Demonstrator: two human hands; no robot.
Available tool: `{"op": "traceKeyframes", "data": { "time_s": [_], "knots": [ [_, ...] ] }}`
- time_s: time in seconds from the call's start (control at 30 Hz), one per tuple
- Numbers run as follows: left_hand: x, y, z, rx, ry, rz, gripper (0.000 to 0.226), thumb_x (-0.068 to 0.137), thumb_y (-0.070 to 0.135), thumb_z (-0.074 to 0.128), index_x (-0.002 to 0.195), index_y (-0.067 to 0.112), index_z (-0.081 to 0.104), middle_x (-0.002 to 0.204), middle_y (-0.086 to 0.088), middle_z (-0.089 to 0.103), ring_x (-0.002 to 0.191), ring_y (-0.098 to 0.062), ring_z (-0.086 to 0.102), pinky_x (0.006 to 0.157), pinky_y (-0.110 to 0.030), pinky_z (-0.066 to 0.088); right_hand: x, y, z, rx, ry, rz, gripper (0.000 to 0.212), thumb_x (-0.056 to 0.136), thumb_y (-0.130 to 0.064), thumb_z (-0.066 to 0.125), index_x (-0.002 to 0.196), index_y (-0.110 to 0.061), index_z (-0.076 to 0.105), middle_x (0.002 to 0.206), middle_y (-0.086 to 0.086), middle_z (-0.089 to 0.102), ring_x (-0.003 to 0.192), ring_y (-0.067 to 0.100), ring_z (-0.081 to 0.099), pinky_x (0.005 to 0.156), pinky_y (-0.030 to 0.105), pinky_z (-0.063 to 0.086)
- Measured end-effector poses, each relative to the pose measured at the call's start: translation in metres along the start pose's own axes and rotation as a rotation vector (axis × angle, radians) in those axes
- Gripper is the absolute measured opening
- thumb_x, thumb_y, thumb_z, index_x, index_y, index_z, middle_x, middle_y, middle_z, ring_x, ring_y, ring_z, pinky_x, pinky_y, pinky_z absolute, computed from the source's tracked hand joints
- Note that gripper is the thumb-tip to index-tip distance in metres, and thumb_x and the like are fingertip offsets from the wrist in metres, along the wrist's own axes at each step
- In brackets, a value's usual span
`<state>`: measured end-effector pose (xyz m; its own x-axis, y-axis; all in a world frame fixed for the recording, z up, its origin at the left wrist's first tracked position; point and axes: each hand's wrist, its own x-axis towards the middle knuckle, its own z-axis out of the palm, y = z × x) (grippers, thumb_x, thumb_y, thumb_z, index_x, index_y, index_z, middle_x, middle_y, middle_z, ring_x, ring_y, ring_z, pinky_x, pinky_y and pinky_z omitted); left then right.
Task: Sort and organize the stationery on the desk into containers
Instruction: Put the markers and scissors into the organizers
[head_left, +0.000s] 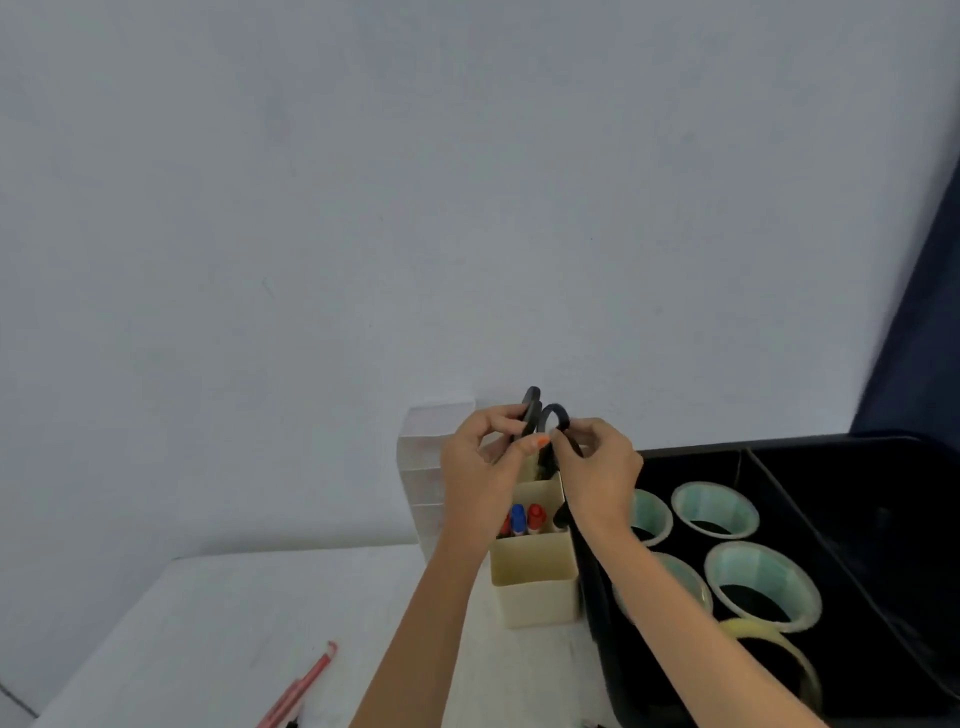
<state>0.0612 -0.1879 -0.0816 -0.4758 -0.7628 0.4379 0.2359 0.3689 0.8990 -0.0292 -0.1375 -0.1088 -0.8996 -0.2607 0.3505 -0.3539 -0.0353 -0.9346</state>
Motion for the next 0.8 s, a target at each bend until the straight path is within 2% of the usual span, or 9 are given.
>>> {"op": "traceKeyframes", "data": {
  "time_s": [0.23,0.3,0.37,0.4,0.5,0.57,0.63,0.73,0.8],
  "knots": [
    [0.005,-0.039,0.012,0.120,-0.053,-0.075,0.012,0.079,-0.007,0.067,0.086,-0.006,0.057,0.104,-0.003,0.066,0.089,0.004,0.065,0.073,-0.010,0.049,-0.004,0.022,-0.001,0.022,-0.027,0.000,0.016,0.086,-0.024,0.068,0.094,-0.010,0.072,0.071,-0.009,0.066,0.067,0.000,0.061,0.061,0.002,0.041],
    [0.005,-0.051,0.013,0.180,-0.053,-0.101,0.013,0.079,-0.006,0.067,0.087,-0.006,0.057,0.104,-0.006,0.065,0.088,0.005,0.063,0.074,-0.009,0.048,-0.004,0.023,-0.001,0.102,-0.052,0.066,0.014,0.090,-0.023,0.062,0.097,-0.014,0.070,0.075,-0.007,0.068,0.072,0.003,0.064,0.067,0.010,0.049],
    [0.006,-0.060,0.014,0.215,-0.068,-0.134,0.013,0.078,-0.009,0.066,0.087,-0.007,0.057,0.105,-0.011,0.063,0.085,0.008,0.062,0.073,-0.009,0.048,-0.006,0.024,-0.001,0.164,-0.073,0.114,0.018,0.095,-0.019,0.053,0.100,-0.014,0.069,0.080,-0.002,0.069,0.077,0.015,0.067,0.075,0.029,0.055],
    [0.007,-0.063,0.015,0.227,-0.080,-0.150,0.013,0.078,-0.011,0.065,0.087,-0.006,0.057,0.103,-0.011,0.063,0.083,0.008,0.061,0.072,-0.008,0.048,-0.006,0.024,-0.002,0.160,-0.083,0.121,0.020,0.095,-0.018,0.051,0.102,-0.014,0.069,0.082,0.000,0.070,0.079,0.019,0.067,0.076,0.034,0.055],
    [0.008,-0.058,0.019,0.335,-0.151,-0.193,0.018,0.082,-0.008,0.061,0.093,0.005,0.057,0.094,0.005,0.060,0.087,0.000,0.058,0.070,-0.002,0.043,-0.008,0.021,-0.007,0.145,-0.122,0.153,0.022,0.096,-0.017,0.048,0.106,-0.014,0.067,0.089,0.001,0.069,0.084,0.019,0.066,0.078,0.030,0.052],
    [0.007,-0.051,0.020,0.409,-0.150,-0.185,0.023,0.087,-0.003,0.057,0.105,0.010,0.057,0.099,0.006,0.058,0.091,-0.004,0.054,0.067,0.002,0.038,-0.008,0.015,-0.014,0.140,-0.165,0.204,0.025,0.097,-0.019,0.046,0.113,-0.013,0.064,0.096,0.001,0.068,0.089,0.014,0.063,0.084,0.029,0.051],
    [0.001,-0.040,0.019,0.465,-0.089,-0.118,0.026,0.090,0.000,0.053,0.113,0.011,0.055,0.107,0.004,0.056,0.093,0.000,0.049,0.070,0.004,0.034,-0.010,0.008,-0.024,0.134,-0.178,0.243,0.028,0.096,-0.018,0.046,0.120,-0.014,0.059,0.093,-0.002,0.065,0.086,0.010,0.061,0.088,0.035,0.051],
    [-0.022,-0.014,0.017,0.412,0.000,-0.043,0.027,0.090,0.001,0.052,0.110,0.018,0.056,0.110,0.007,0.057,0.092,0.005,0.049,0.076,0.003,0.034,-0.021,-0.006,-0.048,0.141,-0.170,0.237,0.026,0.094,-0.012,0.049,0.116,-0.017,0.060,0.090,-0.001,0.063,0.076,0.009,0.058,0.078,0.034,0.053],
    [-0.044,0.005,0.020,0.301,0.029,-0.034,0.027,0.088,0.001,0.053,0.104,0.023,0.057,0.107,0.007,0.061,0.093,0.002,0.055,0.081,-0.009,0.045,-0.030,-0.018,-0.066,0.178,-0.187,0.260,0.024,0.092,-0.009,0.051,0.112,-0.017,0.062,0.095,0.004,0.065,0.078,0.013,0.061,0.070,0.029,0.054]
  ]
}}
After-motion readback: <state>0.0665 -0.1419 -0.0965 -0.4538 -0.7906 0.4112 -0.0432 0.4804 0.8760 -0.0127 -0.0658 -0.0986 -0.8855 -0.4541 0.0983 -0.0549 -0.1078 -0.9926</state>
